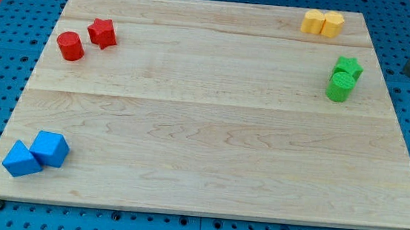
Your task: Slide green star towards center
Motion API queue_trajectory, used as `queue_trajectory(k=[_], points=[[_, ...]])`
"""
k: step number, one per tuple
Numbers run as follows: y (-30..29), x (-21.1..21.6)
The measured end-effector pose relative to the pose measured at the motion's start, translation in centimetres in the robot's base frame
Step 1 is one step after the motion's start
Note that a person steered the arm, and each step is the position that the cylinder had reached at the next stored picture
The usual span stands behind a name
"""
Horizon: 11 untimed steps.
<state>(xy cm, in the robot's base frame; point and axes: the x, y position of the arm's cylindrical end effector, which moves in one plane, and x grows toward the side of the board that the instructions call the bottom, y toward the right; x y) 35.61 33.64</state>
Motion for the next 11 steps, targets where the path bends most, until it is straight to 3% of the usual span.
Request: queue_trajectory(k=[1, 3, 4, 5, 6, 7, 9, 11], points=[[-3.7, -0.1], [-18.7, -3.6], [-18.4, -4.6], [-12.2, -4.9], [-9.5, -1.9], [-12.7, -0.1], [-27.8, 0.2], [-22.6, 2.2]])
